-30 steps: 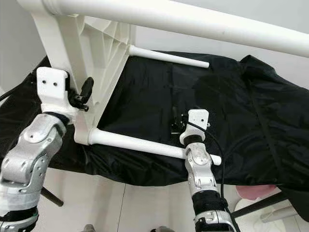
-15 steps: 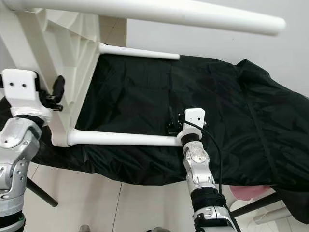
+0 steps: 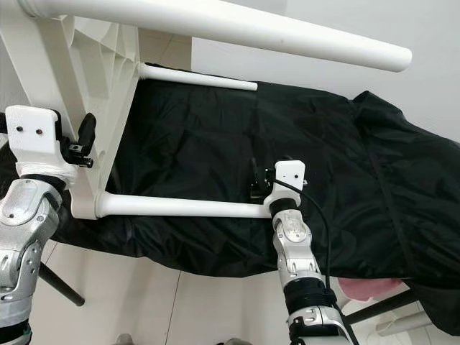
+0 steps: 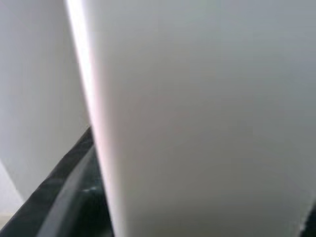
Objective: Building children table
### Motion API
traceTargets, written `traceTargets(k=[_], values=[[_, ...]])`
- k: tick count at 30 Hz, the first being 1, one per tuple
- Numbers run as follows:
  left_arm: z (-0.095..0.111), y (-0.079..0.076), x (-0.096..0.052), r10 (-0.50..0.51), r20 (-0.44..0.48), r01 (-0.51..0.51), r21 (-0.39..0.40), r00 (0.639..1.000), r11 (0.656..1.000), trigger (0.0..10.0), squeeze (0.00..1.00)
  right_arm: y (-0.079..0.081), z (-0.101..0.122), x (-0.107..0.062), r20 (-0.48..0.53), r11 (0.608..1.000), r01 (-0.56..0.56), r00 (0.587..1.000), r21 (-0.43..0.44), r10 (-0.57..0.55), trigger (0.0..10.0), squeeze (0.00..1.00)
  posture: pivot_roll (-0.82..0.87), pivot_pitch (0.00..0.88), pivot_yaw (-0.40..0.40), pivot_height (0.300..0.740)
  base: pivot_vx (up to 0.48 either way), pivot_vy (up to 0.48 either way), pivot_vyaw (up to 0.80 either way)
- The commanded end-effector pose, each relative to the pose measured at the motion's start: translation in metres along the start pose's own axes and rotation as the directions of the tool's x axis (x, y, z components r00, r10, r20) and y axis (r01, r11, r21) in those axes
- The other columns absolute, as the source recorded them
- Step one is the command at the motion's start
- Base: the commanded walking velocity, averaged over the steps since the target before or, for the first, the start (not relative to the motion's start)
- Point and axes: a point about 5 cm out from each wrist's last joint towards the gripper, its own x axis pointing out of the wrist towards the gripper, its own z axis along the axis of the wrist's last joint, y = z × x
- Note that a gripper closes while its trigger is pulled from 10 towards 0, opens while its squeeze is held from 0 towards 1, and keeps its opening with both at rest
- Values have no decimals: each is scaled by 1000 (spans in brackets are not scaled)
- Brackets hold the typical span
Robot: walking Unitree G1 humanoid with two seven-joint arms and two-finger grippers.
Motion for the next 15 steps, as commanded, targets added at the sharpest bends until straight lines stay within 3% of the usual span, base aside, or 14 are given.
traceTargets(k=[1, 4, 5, 6, 7, 15], values=[[3, -9, 2, -139, 26, 139, 5, 990, 990, 10000, 1000, -3, -4, -3, -12, 1000, 5, 1000, -9, -6, 10000, 0, 111, 12, -97, 740, 0, 0, 0], [2, -10, 4, -178, 18, 177, 29, 984, 984, 10000, 1000, -5, -5, -4, -11, 1000, 8, 1000, -15, -9, 10000, 0, 104, 14, -91, 740, 0, 0, 0], [0, -12, 5, -197, 13, 196, 49, 980, 979, 10000, 698, -7, -5, -4, -13, 1000, 11, 1000, -18, -12, 10000, 0, 95, 18, -92, 740, 0, 0, 0], [0, -12, 5, -207, 10, 206, 61, 978, 977, 10000, 698, -8, -5, -5, -14, 1000, 13, 1000, -20, -14, 10000, 0, 95, 18, -92, 740, 0, 0, 0], [-1, -14, 6, -219, 9, 217, 67, 976, 974, 10000, 0, -12, -4, -5, -17, 999, 11, 1000, -32, -12, 10000, 0, 86, 25, -106, 740, 0, 0, 0], [-1, -20, 8, -246, 29, 245, 46, 969, 968, 10000, 0, -33, 1, -10, -42, 995, 4, 999, -101, -9, 10000, 0, 82, 65, -151, 740, 0, 0, 0]])
